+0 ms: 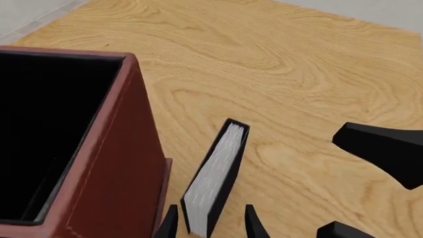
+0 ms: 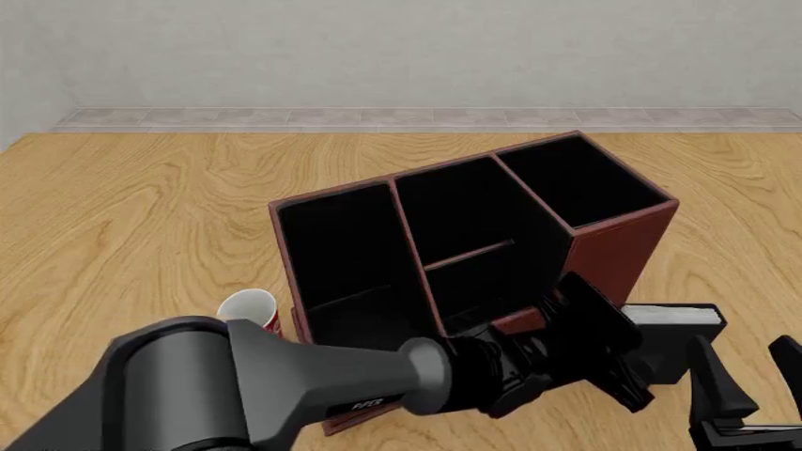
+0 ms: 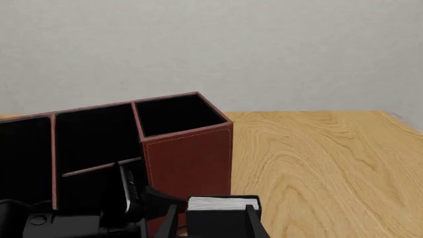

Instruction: Pick up the book and place it in the back compartment of the caddy.

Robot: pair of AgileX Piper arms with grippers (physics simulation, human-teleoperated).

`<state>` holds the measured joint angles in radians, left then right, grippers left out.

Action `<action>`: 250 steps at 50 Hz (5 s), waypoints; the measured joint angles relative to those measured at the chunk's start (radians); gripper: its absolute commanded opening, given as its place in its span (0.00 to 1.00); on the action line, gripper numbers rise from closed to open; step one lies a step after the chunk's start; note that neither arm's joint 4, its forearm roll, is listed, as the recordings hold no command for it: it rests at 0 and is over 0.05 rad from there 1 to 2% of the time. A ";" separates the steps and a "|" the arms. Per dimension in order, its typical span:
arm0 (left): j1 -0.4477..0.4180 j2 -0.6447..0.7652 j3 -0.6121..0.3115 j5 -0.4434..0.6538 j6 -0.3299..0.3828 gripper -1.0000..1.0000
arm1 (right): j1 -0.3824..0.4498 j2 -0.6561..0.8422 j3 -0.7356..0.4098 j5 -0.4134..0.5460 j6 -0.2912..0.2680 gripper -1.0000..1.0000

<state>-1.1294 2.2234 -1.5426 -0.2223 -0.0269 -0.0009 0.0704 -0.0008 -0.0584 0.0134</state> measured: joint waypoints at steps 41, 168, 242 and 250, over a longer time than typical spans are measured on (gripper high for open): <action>0.011 0.091 -0.123 0.073 0.002 0.00 | 0.001 0.006 0.000 -0.007 0.000 1.00; 0.053 -0.713 0.595 -0.046 0.052 0.00 | 0.002 -0.010 0.000 0.010 -0.001 1.00; 0.177 -0.851 0.695 -0.022 0.072 0.00 | 0.002 -0.008 0.000 0.008 -0.001 1.00; 0.176 -0.816 0.681 -0.036 0.069 0.00 | 0.002 -0.008 0.000 0.007 -0.001 1.00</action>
<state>-0.9539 1.4070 -0.8614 -0.2583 0.0419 0.0012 0.0628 -0.0011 -0.0513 0.0122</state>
